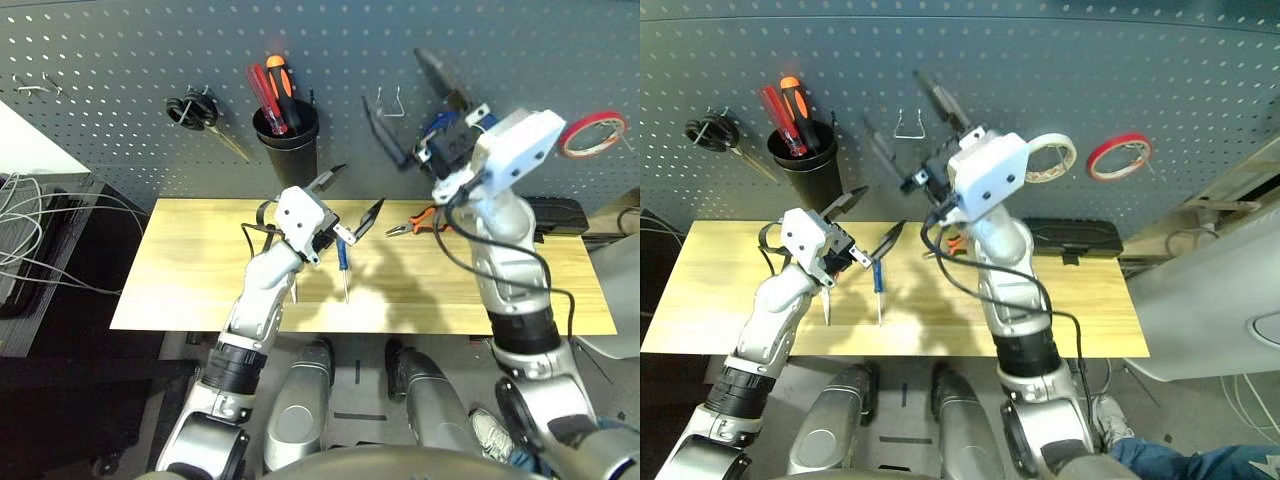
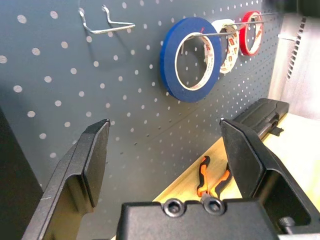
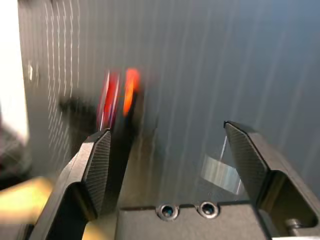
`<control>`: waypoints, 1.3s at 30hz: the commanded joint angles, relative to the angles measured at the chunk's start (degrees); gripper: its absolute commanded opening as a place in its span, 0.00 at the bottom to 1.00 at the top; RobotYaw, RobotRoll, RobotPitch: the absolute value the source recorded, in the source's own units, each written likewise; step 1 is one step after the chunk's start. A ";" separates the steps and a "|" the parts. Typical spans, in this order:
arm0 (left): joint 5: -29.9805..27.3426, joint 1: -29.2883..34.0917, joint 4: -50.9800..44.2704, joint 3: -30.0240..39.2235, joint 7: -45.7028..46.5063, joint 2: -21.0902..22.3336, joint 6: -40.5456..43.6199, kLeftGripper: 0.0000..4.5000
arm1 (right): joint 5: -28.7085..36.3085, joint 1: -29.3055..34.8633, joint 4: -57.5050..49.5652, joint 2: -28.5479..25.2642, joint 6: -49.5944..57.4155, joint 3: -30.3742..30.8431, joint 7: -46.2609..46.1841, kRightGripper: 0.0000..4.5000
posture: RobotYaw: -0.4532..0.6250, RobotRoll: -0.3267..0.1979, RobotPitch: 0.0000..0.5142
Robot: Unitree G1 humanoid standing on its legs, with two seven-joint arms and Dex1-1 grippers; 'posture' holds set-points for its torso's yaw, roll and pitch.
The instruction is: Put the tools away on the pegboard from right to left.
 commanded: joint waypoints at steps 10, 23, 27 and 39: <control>2.00 1.62 3.38 -2.00 -1.35 0.74 -2.49 1.00 | 9.52 4.83 1.62 1.74 28.13 -9.04 -6.73 0.99 | 0.55 0.62 0.50; 2.33 -0.11 3.78 -2.61 -1.76 0.42 -2.60 1.00 | 17.68 0.75 6.19 14.90 52.32 -28.95 -28.99 0.99 | 0.54 0.62 0.54; 2.16 -0.18 3.64 -2.75 -2.04 0.14 -2.46 1.00 | 19.61 -1.56 7.94 19.01 54.19 -34.55 -35.52 0.99 | 0.55 0.62 0.55; 2.23 0.38 2.01 -4.33 -4.53 0.82 0.26 1.00 | 34.64 -8.73 16.52 25.20 45.75 -48.08 -55.89 0.99 | 0.57 0.62 0.58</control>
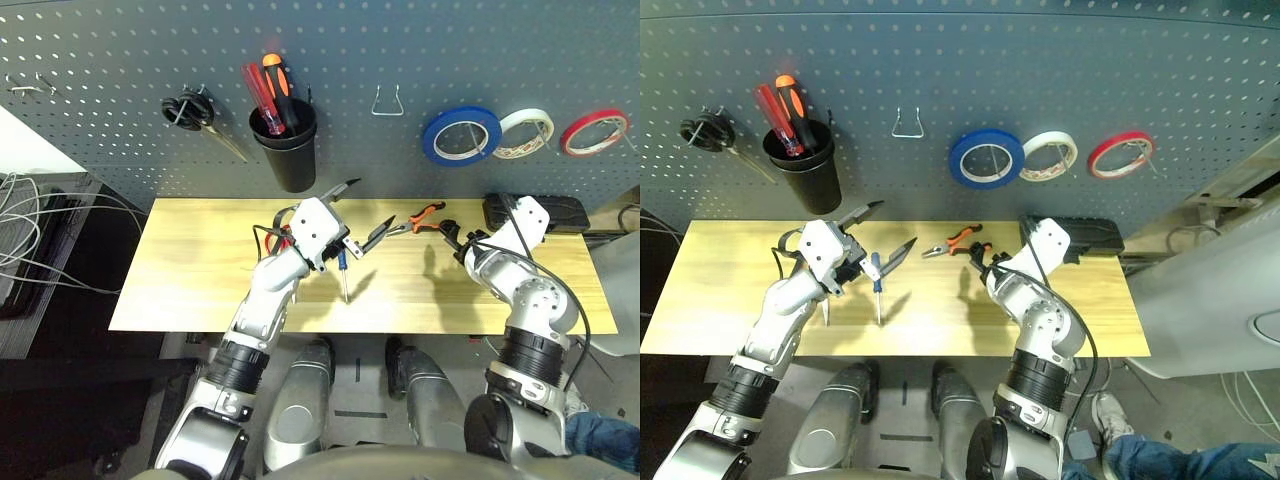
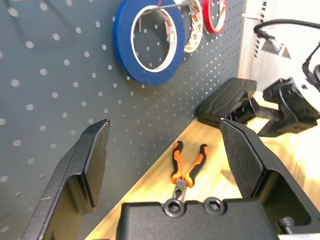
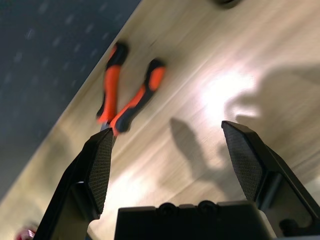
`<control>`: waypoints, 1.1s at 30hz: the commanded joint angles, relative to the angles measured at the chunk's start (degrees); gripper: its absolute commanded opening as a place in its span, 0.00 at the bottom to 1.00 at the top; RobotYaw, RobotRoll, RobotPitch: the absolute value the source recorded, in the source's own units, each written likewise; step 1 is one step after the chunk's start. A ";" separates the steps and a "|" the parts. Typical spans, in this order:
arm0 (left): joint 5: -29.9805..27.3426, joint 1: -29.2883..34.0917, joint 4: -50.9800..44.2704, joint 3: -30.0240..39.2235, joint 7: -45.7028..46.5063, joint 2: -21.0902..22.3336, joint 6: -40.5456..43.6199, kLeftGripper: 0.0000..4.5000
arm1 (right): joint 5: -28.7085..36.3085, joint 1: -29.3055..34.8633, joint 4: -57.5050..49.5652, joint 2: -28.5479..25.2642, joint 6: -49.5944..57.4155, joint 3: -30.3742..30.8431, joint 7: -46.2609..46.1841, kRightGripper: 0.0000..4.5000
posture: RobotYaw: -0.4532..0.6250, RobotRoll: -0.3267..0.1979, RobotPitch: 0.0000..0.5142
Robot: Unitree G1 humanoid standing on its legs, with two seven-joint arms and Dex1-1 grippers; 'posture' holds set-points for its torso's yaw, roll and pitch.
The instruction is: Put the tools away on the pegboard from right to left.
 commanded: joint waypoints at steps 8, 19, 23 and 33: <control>0.67 3.12 -3.78 -2.26 -1.59 1.45 4.93 1.00 | 12.09 -9.25 13.66 6.70 -15.90 -2.80 -9.68 0.99 | 0.58 0.62 0.62; 0.87 4.96 -10.13 -4.43 -2.69 3.54 15.31 1.00 | 17.95 -9.28 18.62 5.39 -22.62 -0.40 -13.30 0.99 | 0.59 0.62 0.69; 0.75 5.84 -12.04 -5.03 -3.18 4.37 17.08 1.00 | 20.33 -8.70 18.73 5.66 -25.37 -0.67 -15.59 0.99 | 0.59 0.62 0.71; 0.30 8.27 -16.79 -5.62 -3.87 6.13 20.85 1.00 | 25.60 -9.45 22.22 4.52 -31.06 -0.66 -18.07 0.99 | 0.61 0.62 0.74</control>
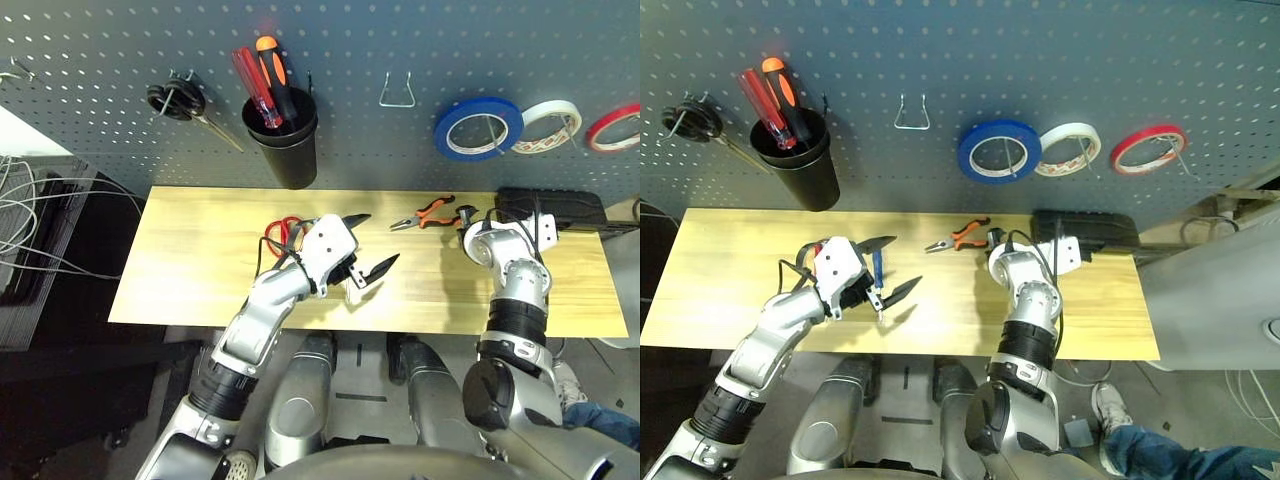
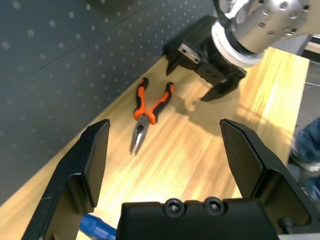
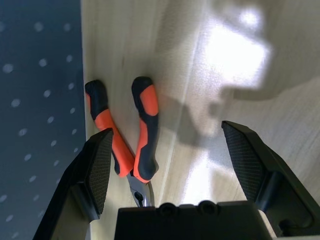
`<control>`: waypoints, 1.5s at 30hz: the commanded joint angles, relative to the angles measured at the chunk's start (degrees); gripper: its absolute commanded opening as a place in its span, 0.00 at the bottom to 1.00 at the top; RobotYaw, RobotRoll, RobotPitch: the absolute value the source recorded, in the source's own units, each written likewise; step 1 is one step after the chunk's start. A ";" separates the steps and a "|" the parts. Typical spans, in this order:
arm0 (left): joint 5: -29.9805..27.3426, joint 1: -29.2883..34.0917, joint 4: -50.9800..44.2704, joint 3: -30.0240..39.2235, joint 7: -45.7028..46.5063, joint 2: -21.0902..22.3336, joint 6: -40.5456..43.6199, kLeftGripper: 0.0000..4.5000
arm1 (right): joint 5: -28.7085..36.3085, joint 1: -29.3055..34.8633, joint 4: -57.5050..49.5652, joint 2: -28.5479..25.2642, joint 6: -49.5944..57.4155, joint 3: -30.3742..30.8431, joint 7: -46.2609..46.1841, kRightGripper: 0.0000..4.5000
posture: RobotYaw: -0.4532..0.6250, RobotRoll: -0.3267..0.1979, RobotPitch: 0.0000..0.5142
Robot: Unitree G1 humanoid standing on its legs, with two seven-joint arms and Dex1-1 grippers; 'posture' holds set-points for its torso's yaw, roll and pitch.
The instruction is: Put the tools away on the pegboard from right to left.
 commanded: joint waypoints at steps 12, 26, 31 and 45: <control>0.07 4.03 -7.32 -1.94 -0.37 0.87 6.91 1.00 | 5.31 -6.63 11.21 2.74 -5.53 -2.18 -0.10 0.99 | 0.65 0.62 0.77; 0.07 5.41 -9.77 -2.36 -0.50 2.47 9.26 1.00 | 8.88 -12.85 23.41 0.85 -13.43 -12.17 -2.61 0.99 | 0.68 0.62 0.77; 0.08 5.53 -10.22 -2.42 -0.75 3.51 9.50 1.00 | 10.54 -12.38 25.31 2.13 -16.15 -15.06 -2.99 0.99 | 0.69 0.62 0.76; 0.11 5.40 -11.09 -3.12 -2.35 5.53 9.44 1.00 | 12.24 -9.59 30.15 5.25 -22.66 -16.66 -1.52 0.99 | 0.71 0.62 0.77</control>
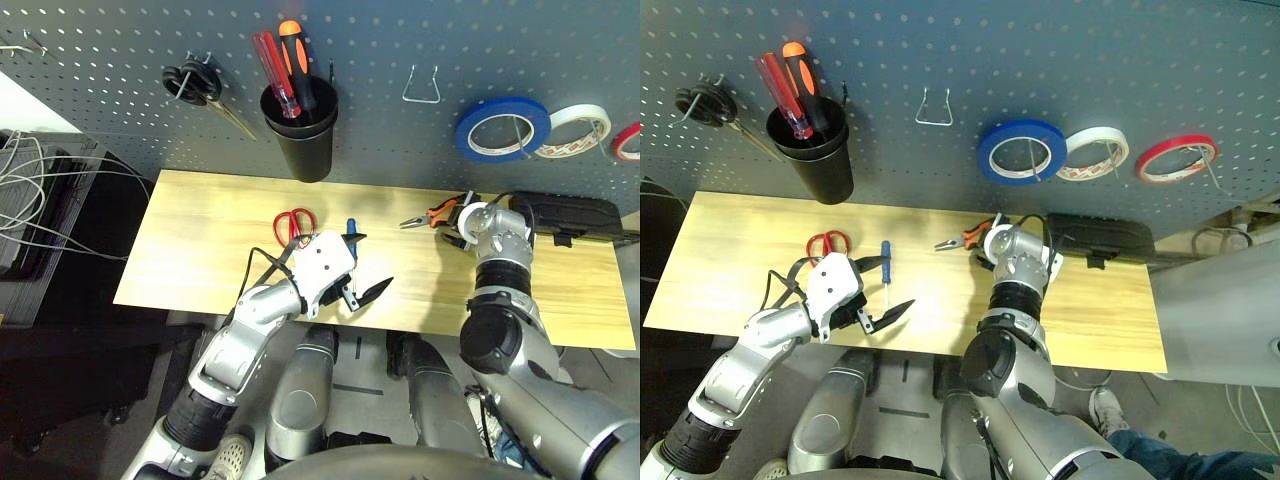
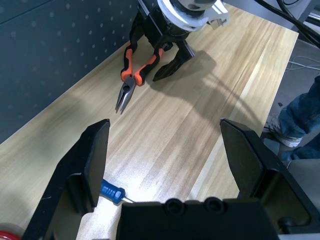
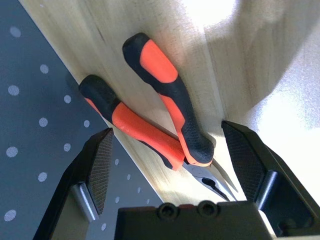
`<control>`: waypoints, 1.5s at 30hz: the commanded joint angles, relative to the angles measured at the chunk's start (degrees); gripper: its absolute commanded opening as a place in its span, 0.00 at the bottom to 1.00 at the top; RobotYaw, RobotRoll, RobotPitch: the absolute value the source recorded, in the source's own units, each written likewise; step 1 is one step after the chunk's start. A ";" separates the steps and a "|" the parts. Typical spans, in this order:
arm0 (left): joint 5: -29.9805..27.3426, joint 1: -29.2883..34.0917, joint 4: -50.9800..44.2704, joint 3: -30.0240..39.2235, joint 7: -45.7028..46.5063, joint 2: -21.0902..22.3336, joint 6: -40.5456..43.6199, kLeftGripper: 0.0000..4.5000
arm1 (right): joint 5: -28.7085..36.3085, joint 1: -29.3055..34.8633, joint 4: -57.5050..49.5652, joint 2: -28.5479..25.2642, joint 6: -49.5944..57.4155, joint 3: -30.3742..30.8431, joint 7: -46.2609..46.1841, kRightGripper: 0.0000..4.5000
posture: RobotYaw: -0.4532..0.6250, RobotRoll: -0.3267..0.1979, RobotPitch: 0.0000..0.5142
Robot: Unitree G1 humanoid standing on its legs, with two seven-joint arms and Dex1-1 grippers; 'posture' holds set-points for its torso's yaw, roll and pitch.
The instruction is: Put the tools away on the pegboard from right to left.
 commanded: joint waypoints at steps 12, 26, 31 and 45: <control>0.43 1.46 -2.68 -2.15 -1.04 1.64 0.45 1.00 | -2.02 3.55 19.11 1.90 -6.65 -3.96 3.12 0.99 | 0.72 0.62 0.78; 1.01 0.65 -1.29 -3.48 -1.69 1.85 -1.43 1.00 | -0.56 4.66 14.76 5.87 -9.96 -5.87 -2.03 0.86 | 0.70 0.62 0.78; 1.17 0.42 -0.58 -3.48 -2.00 2.33 -2.53 1.00 | 0.23 6.10 13.47 7.01 -10.88 -6.64 -2.23 0.47 | 0.70 0.62 0.77; 1.13 -0.17 0.68 -3.35 -2.06 2.56 -3.62 1.00 | -0.96 8.47 15.90 4.73 -5.30 -5.28 -0.64 0.07 | 0.69 0.62 0.75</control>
